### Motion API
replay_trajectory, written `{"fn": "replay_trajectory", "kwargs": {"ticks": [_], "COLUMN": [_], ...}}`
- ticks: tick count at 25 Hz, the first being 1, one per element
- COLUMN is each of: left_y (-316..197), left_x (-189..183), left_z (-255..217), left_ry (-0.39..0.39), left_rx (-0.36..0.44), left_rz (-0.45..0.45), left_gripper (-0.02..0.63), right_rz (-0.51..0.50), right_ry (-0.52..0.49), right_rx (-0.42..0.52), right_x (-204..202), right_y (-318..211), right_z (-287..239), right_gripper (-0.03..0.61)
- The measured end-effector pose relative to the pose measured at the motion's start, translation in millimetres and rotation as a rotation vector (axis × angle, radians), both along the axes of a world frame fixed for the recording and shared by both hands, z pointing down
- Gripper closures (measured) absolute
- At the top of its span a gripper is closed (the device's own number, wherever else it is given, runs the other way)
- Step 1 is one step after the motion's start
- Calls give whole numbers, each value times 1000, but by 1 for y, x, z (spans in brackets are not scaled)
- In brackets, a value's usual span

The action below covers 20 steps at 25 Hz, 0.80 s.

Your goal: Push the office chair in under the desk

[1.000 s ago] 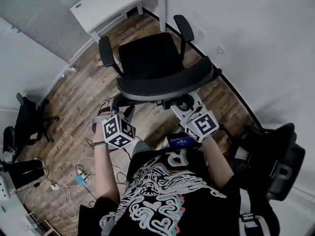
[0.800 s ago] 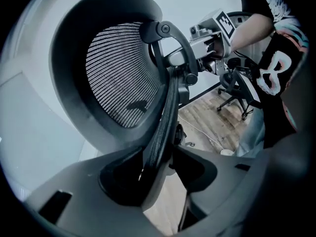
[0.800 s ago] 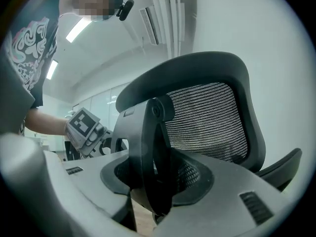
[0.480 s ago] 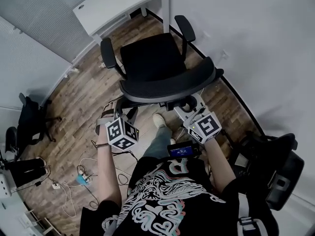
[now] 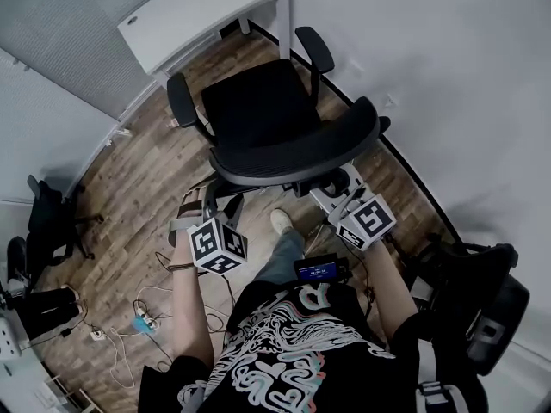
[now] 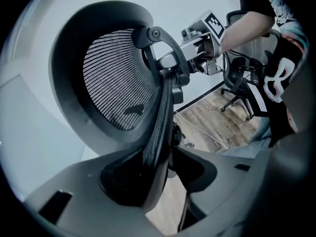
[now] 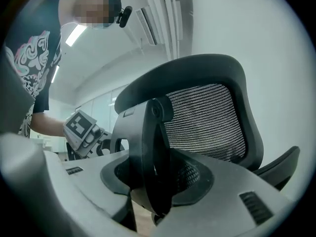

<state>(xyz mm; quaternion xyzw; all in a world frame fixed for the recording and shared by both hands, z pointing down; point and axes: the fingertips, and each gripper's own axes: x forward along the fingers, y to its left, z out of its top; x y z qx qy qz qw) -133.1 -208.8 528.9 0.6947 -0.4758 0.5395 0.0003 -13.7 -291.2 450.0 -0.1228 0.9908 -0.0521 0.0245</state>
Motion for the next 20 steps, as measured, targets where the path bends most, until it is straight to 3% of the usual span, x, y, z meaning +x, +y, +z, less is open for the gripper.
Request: {"fn": "replay_trajectory", "kwargs": {"ticks": [20], "left_y": [-44], "left_x": [-6], "left_z": [-2], "left_ry": [26], "left_rx": [16], "left_rz": [15], "left_gripper": [403], "right_rz": [-16], "right_ry": [-17], "right_rx": [1], "right_x": [-11], "right_y": [-52], "right_z": [-1], "right_gripper": [405]}}
